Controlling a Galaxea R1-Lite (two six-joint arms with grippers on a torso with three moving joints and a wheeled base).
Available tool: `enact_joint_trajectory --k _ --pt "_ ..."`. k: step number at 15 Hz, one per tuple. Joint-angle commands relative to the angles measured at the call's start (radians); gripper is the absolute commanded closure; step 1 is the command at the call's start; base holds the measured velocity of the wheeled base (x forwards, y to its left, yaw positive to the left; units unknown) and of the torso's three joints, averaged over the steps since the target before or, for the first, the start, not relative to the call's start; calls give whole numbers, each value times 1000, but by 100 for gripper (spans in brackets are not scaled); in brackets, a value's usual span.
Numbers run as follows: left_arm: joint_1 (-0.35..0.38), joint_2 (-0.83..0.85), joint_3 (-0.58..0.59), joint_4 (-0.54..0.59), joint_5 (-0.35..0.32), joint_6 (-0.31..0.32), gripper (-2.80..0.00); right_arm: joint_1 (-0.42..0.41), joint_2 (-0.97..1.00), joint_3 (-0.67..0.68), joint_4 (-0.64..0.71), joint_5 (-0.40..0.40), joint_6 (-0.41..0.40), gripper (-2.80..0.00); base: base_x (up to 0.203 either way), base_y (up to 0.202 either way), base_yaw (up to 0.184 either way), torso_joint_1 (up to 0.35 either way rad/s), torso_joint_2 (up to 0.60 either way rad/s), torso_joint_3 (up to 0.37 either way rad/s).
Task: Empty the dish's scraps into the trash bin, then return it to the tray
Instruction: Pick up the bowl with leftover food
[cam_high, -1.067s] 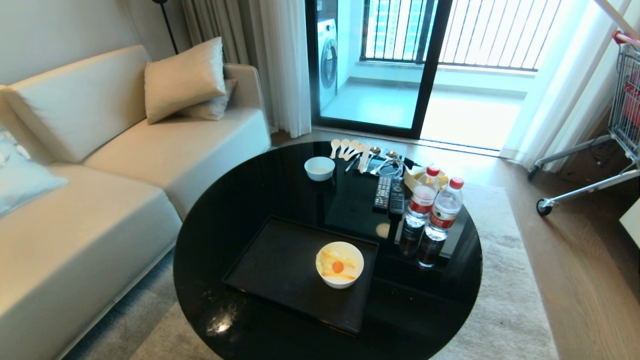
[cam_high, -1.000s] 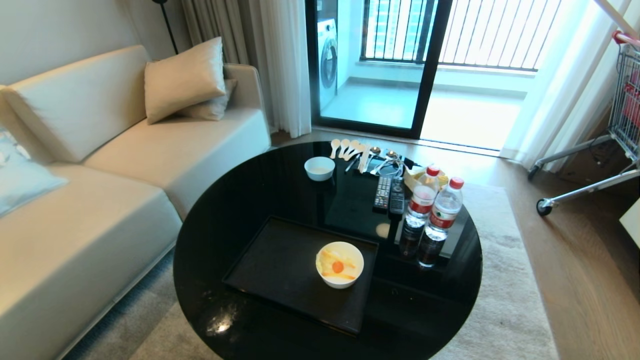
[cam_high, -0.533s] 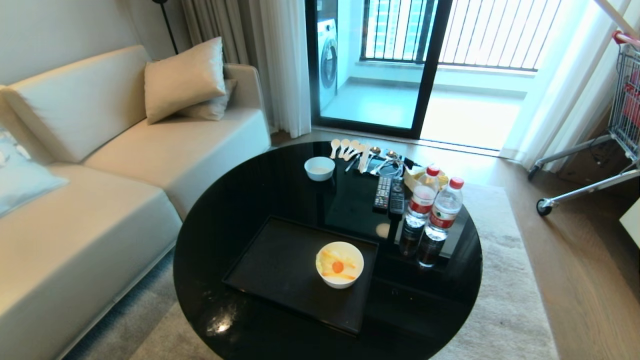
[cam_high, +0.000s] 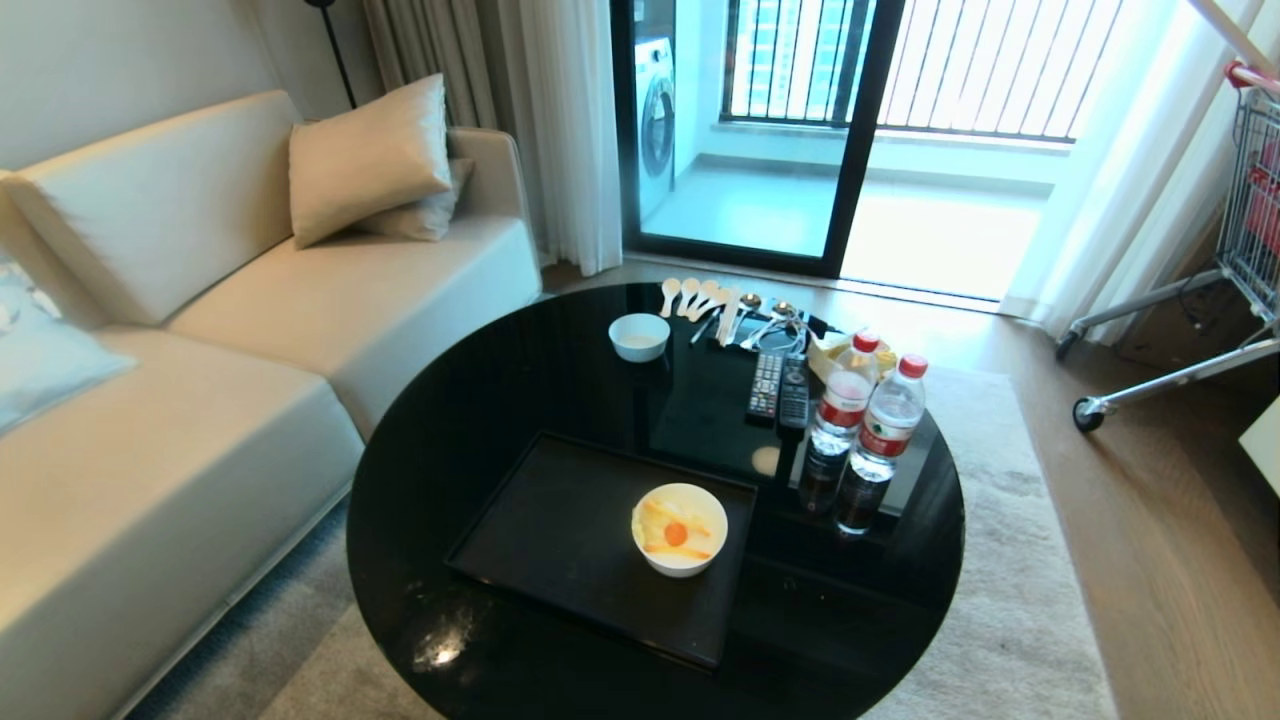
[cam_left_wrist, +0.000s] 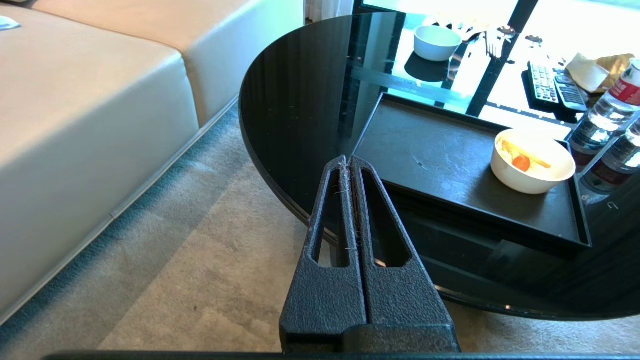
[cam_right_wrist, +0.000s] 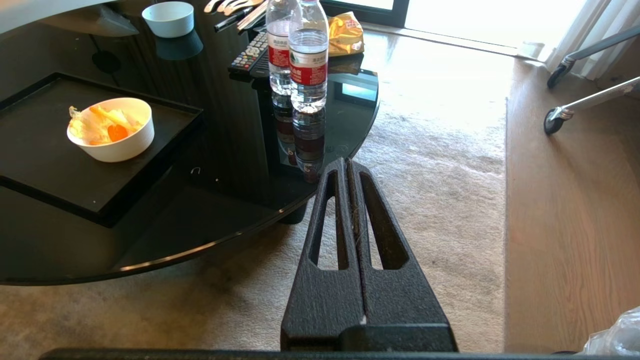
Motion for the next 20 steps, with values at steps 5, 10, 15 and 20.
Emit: enact_joint_trajectory --k 5,10,15,20 --pt "0 0 0 -1 1 -1 0 0 6 -104 -58 114 -56 0 0 0 0 0 0 0" --pt "0 0 0 -1 1 -1 0 10 242 -246 -74 288 -212 0 0 0 0 0 0 0" --pt "0 0 0 -1 1 -1 0 83 623 -343 -255 310 -278 0 0 0 0 0 0 0" --pt "0 0 0 -1 1 -1 0 268 937 -445 -326 314 -307 0 0 0 0 0 0 0"
